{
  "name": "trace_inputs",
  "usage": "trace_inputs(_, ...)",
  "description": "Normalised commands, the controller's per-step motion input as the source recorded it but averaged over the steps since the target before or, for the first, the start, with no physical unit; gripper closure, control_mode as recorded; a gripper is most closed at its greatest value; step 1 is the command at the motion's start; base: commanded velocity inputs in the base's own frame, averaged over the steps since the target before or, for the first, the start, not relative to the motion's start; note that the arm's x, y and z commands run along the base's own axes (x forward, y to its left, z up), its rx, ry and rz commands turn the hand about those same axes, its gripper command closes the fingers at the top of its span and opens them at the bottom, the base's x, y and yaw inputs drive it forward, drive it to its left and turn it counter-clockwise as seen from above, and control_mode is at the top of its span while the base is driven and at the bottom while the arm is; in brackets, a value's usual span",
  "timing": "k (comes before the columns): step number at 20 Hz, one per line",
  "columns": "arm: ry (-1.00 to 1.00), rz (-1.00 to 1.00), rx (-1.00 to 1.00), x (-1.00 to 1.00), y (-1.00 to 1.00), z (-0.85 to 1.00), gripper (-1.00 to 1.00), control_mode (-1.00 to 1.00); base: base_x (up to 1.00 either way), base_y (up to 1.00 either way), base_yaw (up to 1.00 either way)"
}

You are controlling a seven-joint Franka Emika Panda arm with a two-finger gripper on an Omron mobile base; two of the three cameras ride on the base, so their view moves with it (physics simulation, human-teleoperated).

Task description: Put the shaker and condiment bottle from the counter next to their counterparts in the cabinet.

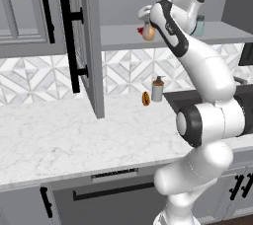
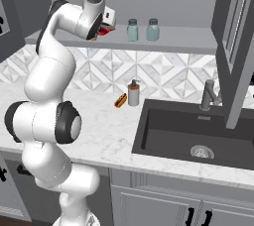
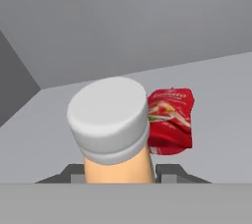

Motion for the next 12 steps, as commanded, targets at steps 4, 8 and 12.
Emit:
trace_inputs(4,0.00,0.00,0.00,0.13,0.01,0.00,1.00,-1.00,0.00,0.00,0.00)
trace_inputs(8,0.00,0.00,0.00,0.01,0.01,-0.18,1.00,-1.00,0.00,0.00,0.00)
trace_inputs(12,0.00,0.00,0.00,0.00,0.00,-0.14,1.00,-1.00,0.00,0.00,0.00)
